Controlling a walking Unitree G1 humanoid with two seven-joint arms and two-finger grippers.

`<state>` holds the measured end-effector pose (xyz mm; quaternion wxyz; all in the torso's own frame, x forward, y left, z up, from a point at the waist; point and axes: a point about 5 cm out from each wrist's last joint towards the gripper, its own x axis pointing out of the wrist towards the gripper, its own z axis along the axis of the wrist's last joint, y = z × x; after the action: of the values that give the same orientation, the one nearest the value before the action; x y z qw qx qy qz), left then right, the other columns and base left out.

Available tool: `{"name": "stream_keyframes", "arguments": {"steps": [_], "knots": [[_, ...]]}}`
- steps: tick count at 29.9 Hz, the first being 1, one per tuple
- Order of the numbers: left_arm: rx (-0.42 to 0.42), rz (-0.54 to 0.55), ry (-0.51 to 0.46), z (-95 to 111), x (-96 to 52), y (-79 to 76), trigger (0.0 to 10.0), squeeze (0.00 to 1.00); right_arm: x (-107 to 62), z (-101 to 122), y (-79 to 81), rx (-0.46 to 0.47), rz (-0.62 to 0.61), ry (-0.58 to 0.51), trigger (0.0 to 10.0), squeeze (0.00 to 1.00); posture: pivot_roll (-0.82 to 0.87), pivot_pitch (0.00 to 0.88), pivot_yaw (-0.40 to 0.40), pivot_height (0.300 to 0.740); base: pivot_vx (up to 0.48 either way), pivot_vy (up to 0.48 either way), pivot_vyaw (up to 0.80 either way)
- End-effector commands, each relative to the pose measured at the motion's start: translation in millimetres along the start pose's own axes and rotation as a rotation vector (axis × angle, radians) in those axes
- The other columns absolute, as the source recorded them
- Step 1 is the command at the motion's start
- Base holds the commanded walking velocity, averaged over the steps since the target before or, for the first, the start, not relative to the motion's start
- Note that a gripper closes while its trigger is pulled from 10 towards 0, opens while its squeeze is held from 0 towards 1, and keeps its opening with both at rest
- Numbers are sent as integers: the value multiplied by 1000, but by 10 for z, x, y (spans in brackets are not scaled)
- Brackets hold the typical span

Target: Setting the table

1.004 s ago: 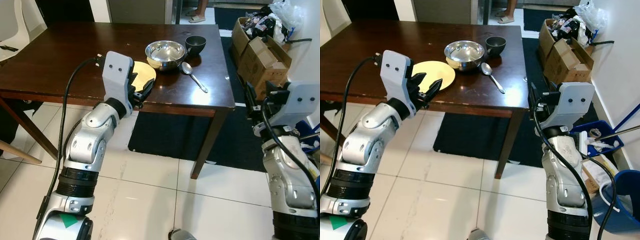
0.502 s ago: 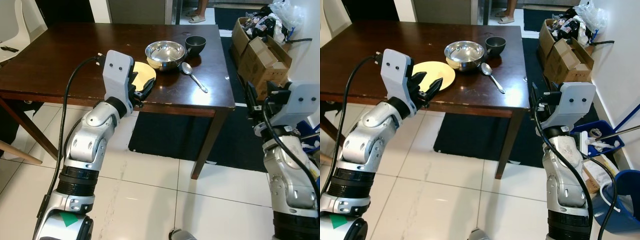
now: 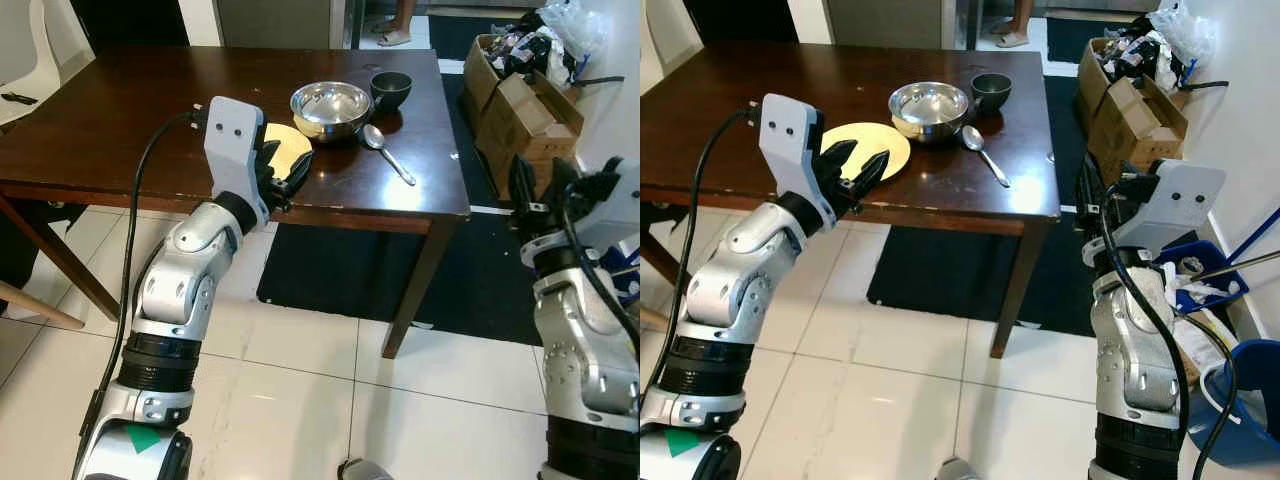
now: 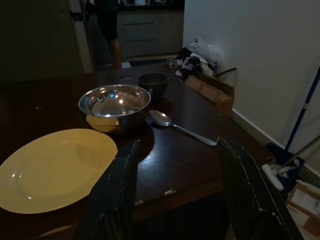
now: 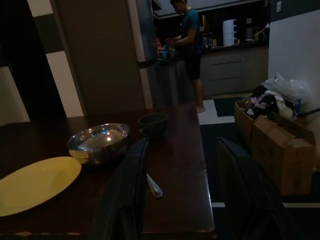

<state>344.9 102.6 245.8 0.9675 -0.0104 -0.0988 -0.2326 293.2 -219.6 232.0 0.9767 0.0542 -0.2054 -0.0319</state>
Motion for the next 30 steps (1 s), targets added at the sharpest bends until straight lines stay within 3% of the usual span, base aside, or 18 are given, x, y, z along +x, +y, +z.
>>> {"name": "stream_keyframes", "arguments": {"steps": [1,13,17,21,30], "knots": [[5,2,-14,23,-9,8,10000,0,7,33,5,12,-4,-9,10000,0,-236,0,102,740,0,0,0],[35,21,-1,11,-1,53,10000,0,-8,23,-6,-2,-3,2,10000,0,-236,0,104,740,0,0,0],[42,39,9,1,-7,81,10000,0,-31,-49,28,-9,33,38,10000,0,-235,0,103,740,0,0,0],[56,67,5,-21,-10,98,10000,0,-85,-149,159,17,127,89,10000,0,-232,0,98,740,0,0,0],[78,70,-16,-19,6,69,10000,0,-91,-160,175,19,151,97,10000,0,-236,0,96,740,432,0,0]]}}
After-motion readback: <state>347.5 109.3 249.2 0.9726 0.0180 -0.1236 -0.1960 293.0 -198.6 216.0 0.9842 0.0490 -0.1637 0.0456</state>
